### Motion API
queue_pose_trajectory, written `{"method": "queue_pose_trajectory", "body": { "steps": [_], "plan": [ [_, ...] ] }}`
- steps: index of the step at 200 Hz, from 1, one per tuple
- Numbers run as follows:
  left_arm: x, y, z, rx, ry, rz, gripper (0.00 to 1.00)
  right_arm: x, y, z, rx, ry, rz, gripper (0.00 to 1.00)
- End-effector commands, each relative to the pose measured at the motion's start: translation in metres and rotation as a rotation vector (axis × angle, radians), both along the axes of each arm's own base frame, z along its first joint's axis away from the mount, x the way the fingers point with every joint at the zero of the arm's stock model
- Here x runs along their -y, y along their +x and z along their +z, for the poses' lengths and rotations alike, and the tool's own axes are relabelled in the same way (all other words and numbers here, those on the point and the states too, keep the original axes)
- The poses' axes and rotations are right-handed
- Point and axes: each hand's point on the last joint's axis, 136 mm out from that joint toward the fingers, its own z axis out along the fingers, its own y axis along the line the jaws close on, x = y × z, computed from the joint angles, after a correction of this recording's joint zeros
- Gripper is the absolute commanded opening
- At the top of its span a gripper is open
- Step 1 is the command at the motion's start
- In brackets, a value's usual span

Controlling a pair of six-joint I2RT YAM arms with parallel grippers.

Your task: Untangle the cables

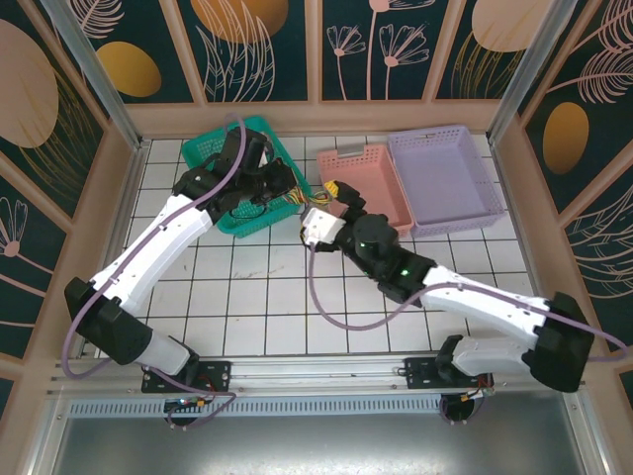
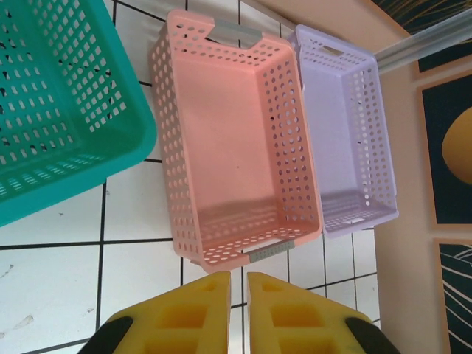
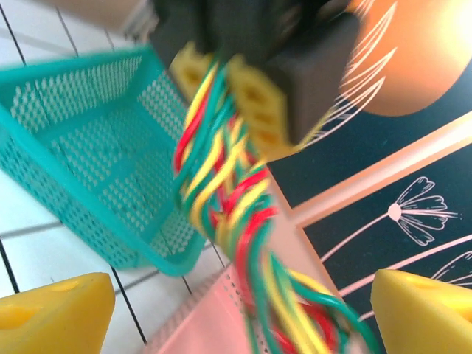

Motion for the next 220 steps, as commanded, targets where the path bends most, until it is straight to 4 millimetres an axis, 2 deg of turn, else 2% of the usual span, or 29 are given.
{"method": "queue_pose_trajectory", "body": {
  "steps": [1,14,37,54,69,90,114,130,144,165,201,214,220],
  "plan": [
    [0.006,-0.002,0.014,0.023,-0.013,-0.05,0.0,-0.002,0.018,0.029,0.135,-0.057,-0.067,0.85],
    [0.007,-0.002,0.017,0.03,-0.018,-0.057,0.0,-0.005,0.024,0.023,0.115,-0.072,-0.082,0.76],
    [0.01,-0.004,0.02,0.038,-0.033,-0.077,0.0,-0.011,0.031,0.025,0.059,-0.029,-0.1,0.56],
    [0.012,-0.006,0.027,0.061,-0.052,-0.097,0.0,-0.016,0.031,0.021,-0.021,0.001,-0.078,0.34],
    [0.012,-0.006,0.036,0.101,-0.057,-0.105,0.0,-0.029,0.021,0.014,-0.164,0.028,0.014,0.13],
    [0.005,0.0,0.056,0.191,-0.048,-0.102,0.0,-0.037,-0.001,0.014,-0.433,0.148,0.138,0.0],
    [-0.007,0.01,0.093,0.348,-0.108,-0.098,0.0,-0.027,-0.023,0.03,-0.838,0.408,0.28,0.0],
    [-0.014,0.015,0.12,0.481,-0.17,-0.12,0.0,-0.019,-0.046,0.039,-1.116,0.559,0.435,0.0],
    [-0.017,0.014,0.143,0.606,-0.211,-0.159,0.0,-0.022,-0.065,0.043,-1.345,0.614,0.524,0.0],
    [-0.019,0.016,0.161,0.725,-0.262,-0.216,0.0,-0.03,-0.09,0.045,-1.677,0.62,0.618,0.0],
    [-0.027,0.012,0.194,0.941,-0.303,-0.264,0.0,-0.035,-0.119,0.042,-1.991,0.536,0.68,0.0],
    [-0.026,0.012,0.197,0.969,-0.306,-0.277,0.0,-0.038,-0.122,0.042,-2.017,0.514,0.676,0.0],
    [-0.026,0.015,0.195,0.958,-0.3,-0.273,0.0,-0.04,-0.115,0.042,-1.973,0.525,0.634,0.0]
  ]
}}
